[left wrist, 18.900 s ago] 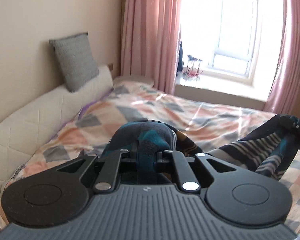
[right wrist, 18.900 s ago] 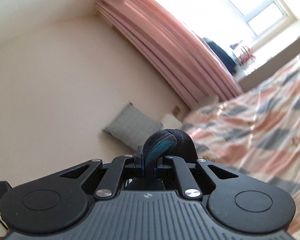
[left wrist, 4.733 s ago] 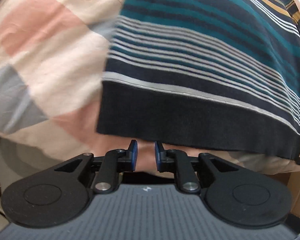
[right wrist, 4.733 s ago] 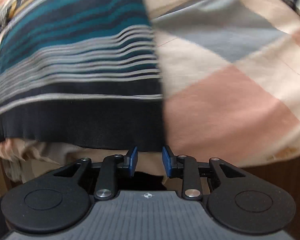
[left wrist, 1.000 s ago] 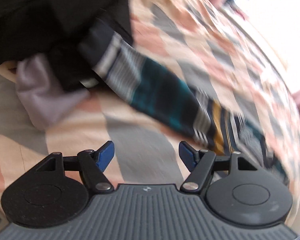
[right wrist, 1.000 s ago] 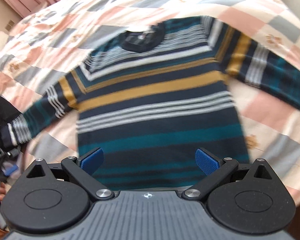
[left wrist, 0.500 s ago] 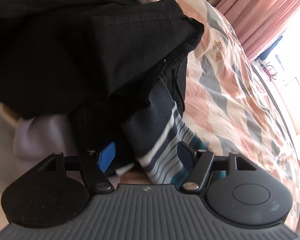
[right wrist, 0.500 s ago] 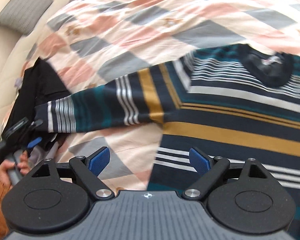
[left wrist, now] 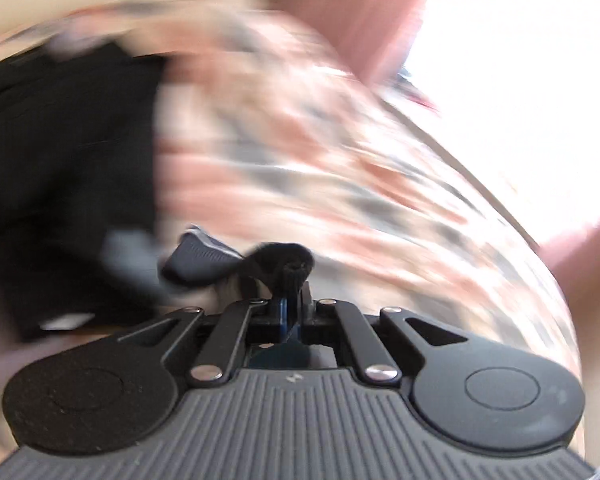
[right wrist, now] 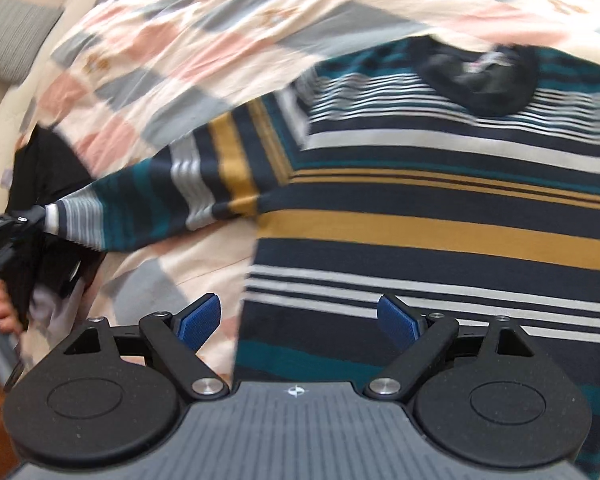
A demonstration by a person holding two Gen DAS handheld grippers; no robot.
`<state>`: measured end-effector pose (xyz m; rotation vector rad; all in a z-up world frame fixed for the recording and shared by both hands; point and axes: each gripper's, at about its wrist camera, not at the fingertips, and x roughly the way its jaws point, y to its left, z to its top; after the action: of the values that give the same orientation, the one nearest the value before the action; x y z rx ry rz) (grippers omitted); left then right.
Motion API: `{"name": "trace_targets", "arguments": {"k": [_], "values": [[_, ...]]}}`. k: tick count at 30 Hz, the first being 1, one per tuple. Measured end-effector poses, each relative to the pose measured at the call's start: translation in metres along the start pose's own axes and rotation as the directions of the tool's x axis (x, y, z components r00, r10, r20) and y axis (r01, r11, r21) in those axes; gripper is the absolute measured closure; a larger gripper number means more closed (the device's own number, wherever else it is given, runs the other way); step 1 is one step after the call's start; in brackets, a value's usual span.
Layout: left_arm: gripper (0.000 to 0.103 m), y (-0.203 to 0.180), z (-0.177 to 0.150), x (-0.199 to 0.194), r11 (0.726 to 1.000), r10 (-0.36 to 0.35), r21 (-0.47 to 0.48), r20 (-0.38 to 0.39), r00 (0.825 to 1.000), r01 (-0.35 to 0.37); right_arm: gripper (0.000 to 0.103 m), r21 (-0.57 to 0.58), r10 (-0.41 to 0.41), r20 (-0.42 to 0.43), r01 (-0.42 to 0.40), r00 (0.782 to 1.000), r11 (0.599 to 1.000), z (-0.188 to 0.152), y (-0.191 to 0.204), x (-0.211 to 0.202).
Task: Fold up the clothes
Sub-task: 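Fold the held sleeve across the sweater body with the left gripper and release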
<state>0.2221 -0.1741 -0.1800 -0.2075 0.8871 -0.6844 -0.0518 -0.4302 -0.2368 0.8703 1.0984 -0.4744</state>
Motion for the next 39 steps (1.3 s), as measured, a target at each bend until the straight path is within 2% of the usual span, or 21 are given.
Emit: {"name": "trace_targets", "arguments": {"k": [2,4,6,8,9,10,12,13,15,17,18,20,23,26,29,31,34,35,36,39], "values": [[0.101,-0.063,-0.018,0.005,0.985,-0.121,0.120,-0.039,0.992,0.125,0.017,0.047,-0.012,0.033,0.010,0.999,0.999,0.003,-0.024,-0.011],[0.101,-0.121,-0.048,0.013,0.949,-0.221,0.207,-0.105,0.970,0.239,0.018,0.101,-0.030,0.075,0.022,0.997,0.995,0.007,-0.052,-0.024],[0.101,-0.173,-0.085,0.025,0.904,-0.298,0.261,-0.188,0.936,0.340,0.018,0.158,-0.053,0.124,0.033,0.991,0.987,0.012,-0.083,-0.042],[0.100,-0.211,-0.135,0.045,0.869,-0.326,0.277,-0.305,0.895,0.411,0.018,0.207,-0.075,0.173,0.038,0.982,0.978,0.015,-0.114,-0.061],[0.099,-0.229,-0.161,0.056,0.852,-0.332,0.281,-0.365,0.870,0.442,0.018,0.229,-0.085,0.196,0.038,0.977,0.973,0.016,-0.129,-0.070],[0.096,-0.240,-0.189,0.072,0.847,-0.300,0.286,-0.438,0.847,0.448,0.018,0.251,-0.092,0.216,0.036,0.972,0.967,0.016,-0.144,-0.077],[0.096,-0.254,-0.250,0.097,0.854,-0.199,0.296,-0.573,0.795,0.428,0.018,0.291,-0.089,0.249,0.014,0.964,0.957,0.012,-0.173,-0.087],[0.096,-0.257,-0.276,0.103,0.853,-0.161,0.310,-0.608,0.777,0.419,0.018,0.310,-0.078,0.259,-0.006,0.963,0.951,0.008,-0.186,-0.089],[0.096,-0.258,-0.299,0.100,0.846,-0.120,0.335,-0.638,0.760,0.414,0.022,0.346,-0.030,0.270,-0.068,0.962,0.936,0.002,-0.210,-0.087],[0.093,-0.251,-0.305,0.074,0.851,-0.139,0.314,-0.640,0.756,0.422,0.023,0.375,0.029,0.280,-0.137,0.960,0.917,-0.002,-0.230,-0.081],[0.092,-0.245,-0.298,0.066,0.858,-0.137,0.310,-0.630,0.764,0.409,0.026,0.377,0.066,0.281,-0.174,0.957,0.910,-0.003,-0.237,-0.076],[0.090,-0.234,-0.280,0.056,0.881,-0.111,0.308,-0.604,0.789,0.359,0.038,0.349,0.150,0.267,-0.240,0.952,0.906,0.000,-0.245,-0.061],[0.090,-0.211,-0.255,0.045,0.921,-0.059,0.289,-0.561,0.826,0.263,0.046,0.283,0.243,0.205,-0.295,0.948,0.913,0.010,-0.248,-0.029],[0.090,-0.192,-0.229,0.042,0.951,-0.009,0.263,-0.503,0.864,0.164,0.048,0.279,0.269,0.146,-0.301,0.952,0.912,0.016,-0.250,0.004],[0.086,-0.178,-0.212,0.041,0.968,0.018,0.230,-0.459,0.888,0.099,0.052,0.369,0.259,0.108,-0.281,0.960,0.886,0.007,-0.258,0.029],[0.086,-0.172,-0.202,0.040,0.974,0.032,0.214,-0.445,0.895,0.071,0.055,0.432,0.286,0.122,-0.310,0.950,0.847,-0.002,-0.265,0.040],[0.084,-0.167,-0.199,0.044,0.979,0.039,0.198,-0.451,0.892,0.057,0.062,0.473,0.312,0.151,-0.346,0.938,0.810,-0.006,-0.268,0.049],[0.084,-0.165,-0.199,0.046,0.980,0.037,0.192,-0.458,0.888,0.058,0.078,0.480,0.318,0.158,-0.355,0.935,0.802,-0.004,-0.267,0.052],[0.084,-0.166,-0.200,0.048,0.980,0.036,0.191,-0.466,0.884,0.060,0.096,0.476,0.318,0.167,-0.358,0.933,0.803,-0.001,-0.266,0.053],[0.084,-0.169,-0.201,0.052,0.978,0.031,0.195,-0.474,0.880,0.071,0.099,0.412,0.299,0.210,-0.362,0.931,0.836,0.013,-0.255,0.046]]}}
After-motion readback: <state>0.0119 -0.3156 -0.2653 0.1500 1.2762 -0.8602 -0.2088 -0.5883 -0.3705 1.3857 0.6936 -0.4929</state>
